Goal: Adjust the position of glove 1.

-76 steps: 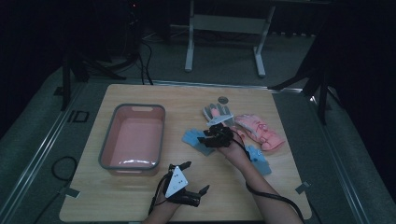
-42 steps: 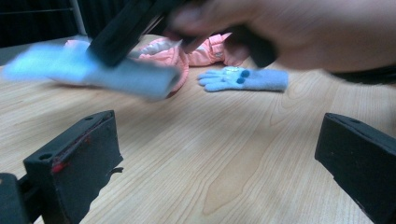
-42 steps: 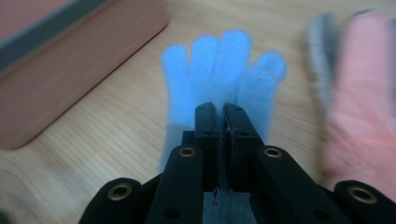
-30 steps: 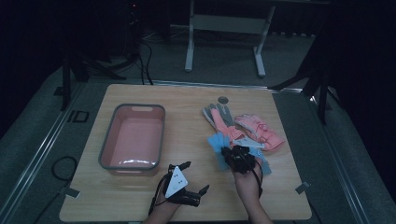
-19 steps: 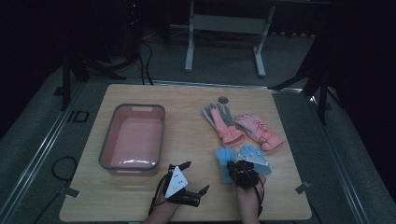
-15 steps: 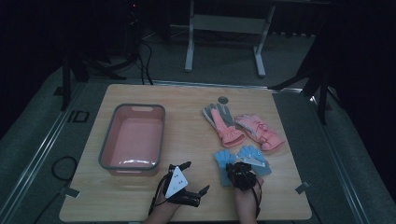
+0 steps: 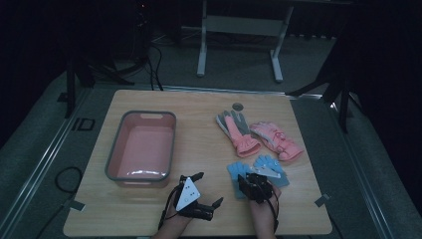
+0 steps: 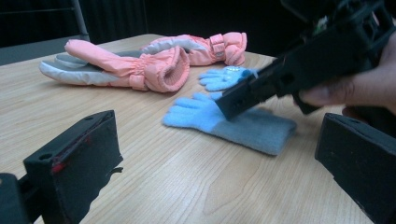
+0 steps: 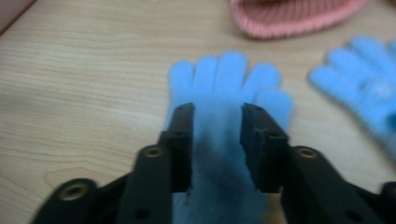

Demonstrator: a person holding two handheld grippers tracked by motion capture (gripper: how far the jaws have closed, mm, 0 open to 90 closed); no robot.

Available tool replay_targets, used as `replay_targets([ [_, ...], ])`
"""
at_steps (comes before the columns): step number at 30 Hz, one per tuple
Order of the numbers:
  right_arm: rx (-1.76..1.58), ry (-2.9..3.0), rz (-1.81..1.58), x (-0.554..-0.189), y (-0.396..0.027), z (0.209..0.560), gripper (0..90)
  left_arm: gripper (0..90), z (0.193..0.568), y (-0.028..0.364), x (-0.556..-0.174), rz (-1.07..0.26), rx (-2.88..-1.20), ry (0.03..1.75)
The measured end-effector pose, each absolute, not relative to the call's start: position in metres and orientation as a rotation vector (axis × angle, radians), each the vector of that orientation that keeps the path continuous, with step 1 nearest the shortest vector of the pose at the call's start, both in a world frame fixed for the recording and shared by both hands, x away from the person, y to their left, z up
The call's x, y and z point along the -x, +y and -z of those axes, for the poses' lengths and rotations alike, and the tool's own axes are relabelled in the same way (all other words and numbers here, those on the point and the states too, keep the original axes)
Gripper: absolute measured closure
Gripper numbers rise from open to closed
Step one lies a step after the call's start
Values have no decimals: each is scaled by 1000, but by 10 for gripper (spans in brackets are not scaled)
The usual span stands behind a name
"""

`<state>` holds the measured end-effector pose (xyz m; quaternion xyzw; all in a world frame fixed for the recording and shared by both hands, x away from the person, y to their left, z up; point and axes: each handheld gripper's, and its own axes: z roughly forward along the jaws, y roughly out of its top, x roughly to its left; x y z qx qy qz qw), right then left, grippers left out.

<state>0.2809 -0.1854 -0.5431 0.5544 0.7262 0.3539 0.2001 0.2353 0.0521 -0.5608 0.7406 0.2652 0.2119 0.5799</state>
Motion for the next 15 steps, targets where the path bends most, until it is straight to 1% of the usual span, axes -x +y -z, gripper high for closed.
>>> replay_targets([
  [5,-1446,2125,-1019,-292,-195,529,568,1,561,52,-236,-492,-1730,620],
  [9,-1353,2152,-1016,-300,-206,518,585,1,561,52,-235,-492,-1729,618],
  [15,-1278,2172,-1098,-316,-240,500,611,1,561,53,-235,-493,-1727,620],
])
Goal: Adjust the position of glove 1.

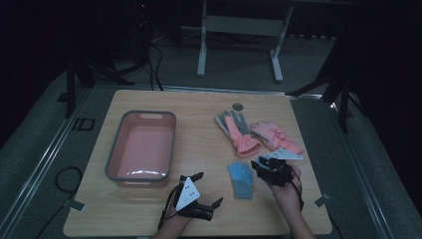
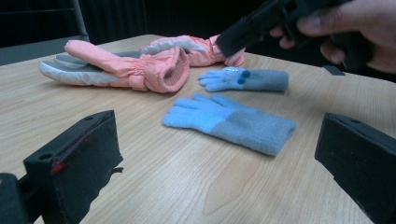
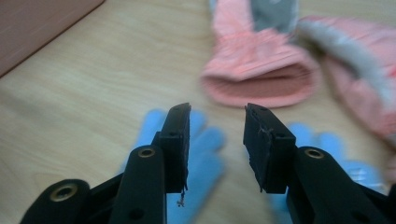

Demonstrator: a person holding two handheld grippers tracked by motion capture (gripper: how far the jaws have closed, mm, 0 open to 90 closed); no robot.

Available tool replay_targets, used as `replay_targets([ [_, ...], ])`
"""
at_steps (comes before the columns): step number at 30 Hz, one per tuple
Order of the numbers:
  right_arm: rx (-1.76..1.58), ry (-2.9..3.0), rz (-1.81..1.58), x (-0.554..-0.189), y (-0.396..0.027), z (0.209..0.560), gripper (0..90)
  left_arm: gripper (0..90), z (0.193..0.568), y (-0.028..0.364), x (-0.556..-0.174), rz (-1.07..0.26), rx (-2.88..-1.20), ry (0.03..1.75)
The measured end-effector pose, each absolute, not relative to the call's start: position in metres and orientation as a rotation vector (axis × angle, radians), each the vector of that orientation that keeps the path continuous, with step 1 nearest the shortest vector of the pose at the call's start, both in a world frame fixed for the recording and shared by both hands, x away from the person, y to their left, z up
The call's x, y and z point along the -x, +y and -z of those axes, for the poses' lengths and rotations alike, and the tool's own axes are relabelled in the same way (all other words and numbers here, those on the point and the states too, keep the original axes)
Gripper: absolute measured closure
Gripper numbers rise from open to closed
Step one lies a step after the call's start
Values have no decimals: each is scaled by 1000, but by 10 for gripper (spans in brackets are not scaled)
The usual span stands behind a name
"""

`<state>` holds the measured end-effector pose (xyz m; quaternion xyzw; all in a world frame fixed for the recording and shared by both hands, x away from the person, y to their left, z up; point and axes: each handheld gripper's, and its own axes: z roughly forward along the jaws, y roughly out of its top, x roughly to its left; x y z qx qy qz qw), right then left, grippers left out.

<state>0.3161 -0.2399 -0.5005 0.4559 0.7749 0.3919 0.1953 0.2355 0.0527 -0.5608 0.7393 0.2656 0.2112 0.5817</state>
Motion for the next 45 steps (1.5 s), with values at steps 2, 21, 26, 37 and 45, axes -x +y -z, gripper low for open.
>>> replay_targets([
  [2,-1238,2176,-1113,-321,-253,495,613,1,561,53,-235,-492,-1725,622],
  [21,-1239,2304,-1079,-343,-319,533,646,1,561,53,-236,-491,-1724,624],
  [26,-1209,2314,-1025,-343,-313,551,685,1,561,53,-235,-491,-1723,623],
  [37,-1262,2168,-959,-328,-295,549,860,1,561,53,-235,-492,-1723,624],
  [45,-1487,1925,-967,-291,-287,508,864,1,561,53,-235,-498,-1720,625],
])
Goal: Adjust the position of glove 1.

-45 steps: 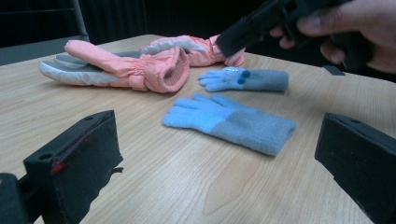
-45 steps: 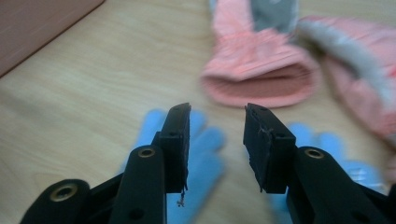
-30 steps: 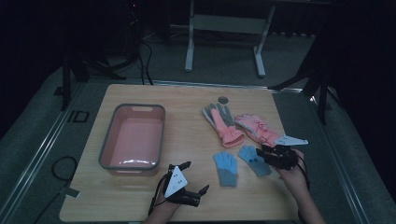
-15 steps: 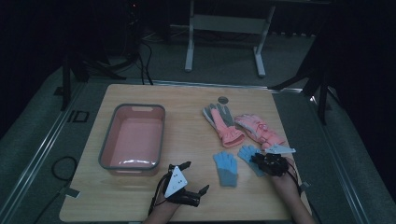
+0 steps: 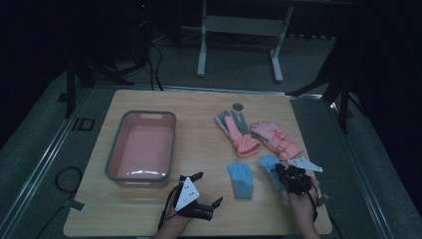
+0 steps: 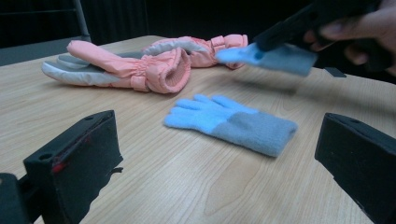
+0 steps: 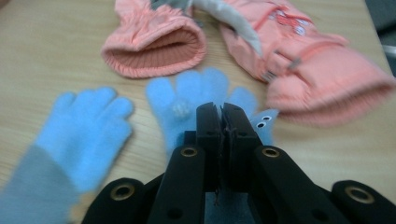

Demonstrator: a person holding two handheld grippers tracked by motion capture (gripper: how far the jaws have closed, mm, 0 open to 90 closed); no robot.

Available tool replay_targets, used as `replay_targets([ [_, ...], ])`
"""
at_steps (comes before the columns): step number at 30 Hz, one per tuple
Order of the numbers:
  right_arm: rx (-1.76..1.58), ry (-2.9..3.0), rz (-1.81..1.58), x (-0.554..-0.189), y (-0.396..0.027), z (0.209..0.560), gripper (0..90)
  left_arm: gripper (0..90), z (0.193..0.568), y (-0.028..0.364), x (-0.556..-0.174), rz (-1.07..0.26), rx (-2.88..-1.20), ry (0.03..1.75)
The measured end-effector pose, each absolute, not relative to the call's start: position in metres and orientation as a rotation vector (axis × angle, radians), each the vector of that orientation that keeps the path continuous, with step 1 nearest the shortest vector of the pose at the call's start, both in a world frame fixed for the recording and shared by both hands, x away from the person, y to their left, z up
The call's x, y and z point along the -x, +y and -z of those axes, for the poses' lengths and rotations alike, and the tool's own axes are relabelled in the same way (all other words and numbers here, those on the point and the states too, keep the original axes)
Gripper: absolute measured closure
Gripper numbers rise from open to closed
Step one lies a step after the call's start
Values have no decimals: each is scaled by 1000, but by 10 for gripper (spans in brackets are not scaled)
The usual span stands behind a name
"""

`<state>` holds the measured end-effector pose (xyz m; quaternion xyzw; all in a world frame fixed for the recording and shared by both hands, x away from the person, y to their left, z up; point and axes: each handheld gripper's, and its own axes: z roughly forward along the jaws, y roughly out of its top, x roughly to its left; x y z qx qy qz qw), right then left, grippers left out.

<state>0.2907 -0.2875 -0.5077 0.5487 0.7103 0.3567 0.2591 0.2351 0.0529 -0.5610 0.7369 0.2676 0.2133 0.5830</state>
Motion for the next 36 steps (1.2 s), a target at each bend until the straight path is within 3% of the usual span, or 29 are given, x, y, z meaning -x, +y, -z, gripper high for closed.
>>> replay_targets([
  [8,-1701,1778,-888,-267,-284,524,864,1,561,53,-235,-499,-1723,620],
  [18,-1732,1783,-815,-274,-280,550,839,1,561,53,-235,-498,-1725,619],
  [25,-1661,1853,-860,-278,-285,538,664,1,561,53,-235,-495,-1726,617],
  [31,-1409,2051,-939,-289,-306,511,622,1,561,52,-235,-494,-1727,615],
  [36,-1251,2259,-1031,-293,-323,513,586,1,561,52,-235,-494,-1728,616],
])
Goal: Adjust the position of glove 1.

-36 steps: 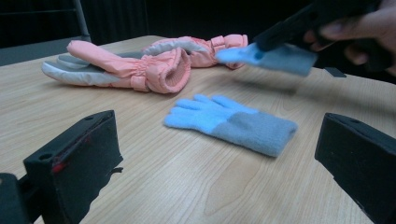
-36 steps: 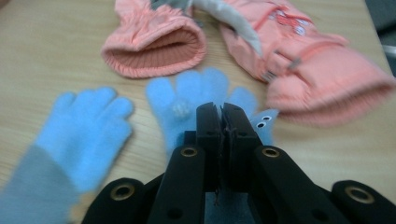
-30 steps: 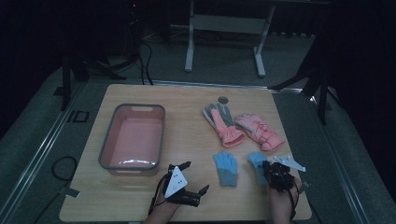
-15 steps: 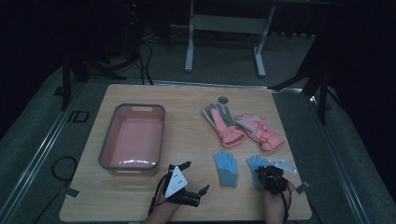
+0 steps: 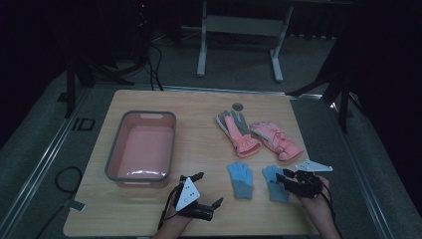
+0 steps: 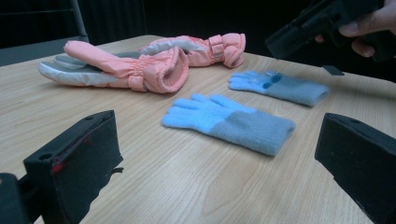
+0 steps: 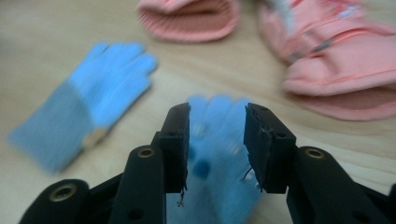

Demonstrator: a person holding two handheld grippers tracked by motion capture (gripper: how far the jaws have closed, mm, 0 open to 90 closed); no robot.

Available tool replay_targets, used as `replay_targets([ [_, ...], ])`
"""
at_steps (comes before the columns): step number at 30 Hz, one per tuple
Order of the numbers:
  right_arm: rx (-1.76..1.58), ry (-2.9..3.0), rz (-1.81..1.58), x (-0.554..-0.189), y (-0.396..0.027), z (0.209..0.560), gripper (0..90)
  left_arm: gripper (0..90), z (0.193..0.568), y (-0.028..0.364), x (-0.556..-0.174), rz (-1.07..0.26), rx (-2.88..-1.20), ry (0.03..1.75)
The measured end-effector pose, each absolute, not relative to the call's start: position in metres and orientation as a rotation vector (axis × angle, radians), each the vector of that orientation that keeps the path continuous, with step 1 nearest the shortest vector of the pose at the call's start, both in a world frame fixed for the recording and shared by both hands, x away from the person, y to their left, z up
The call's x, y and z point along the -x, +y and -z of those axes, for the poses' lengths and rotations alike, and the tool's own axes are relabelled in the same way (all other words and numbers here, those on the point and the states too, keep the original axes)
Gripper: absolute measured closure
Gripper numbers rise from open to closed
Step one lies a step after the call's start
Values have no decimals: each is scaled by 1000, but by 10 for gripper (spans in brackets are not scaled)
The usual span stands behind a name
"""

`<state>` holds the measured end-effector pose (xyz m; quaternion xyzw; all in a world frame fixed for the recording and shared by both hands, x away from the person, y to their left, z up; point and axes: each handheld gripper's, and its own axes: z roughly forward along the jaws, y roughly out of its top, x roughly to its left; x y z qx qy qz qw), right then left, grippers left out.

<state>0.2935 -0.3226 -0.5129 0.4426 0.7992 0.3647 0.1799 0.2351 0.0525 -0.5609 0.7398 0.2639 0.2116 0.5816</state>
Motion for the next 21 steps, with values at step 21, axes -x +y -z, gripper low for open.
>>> replay_targets([
  [21,-1118,2309,-858,-280,-315,548,858,2,561,53,-235,-492,-1725,624],
])
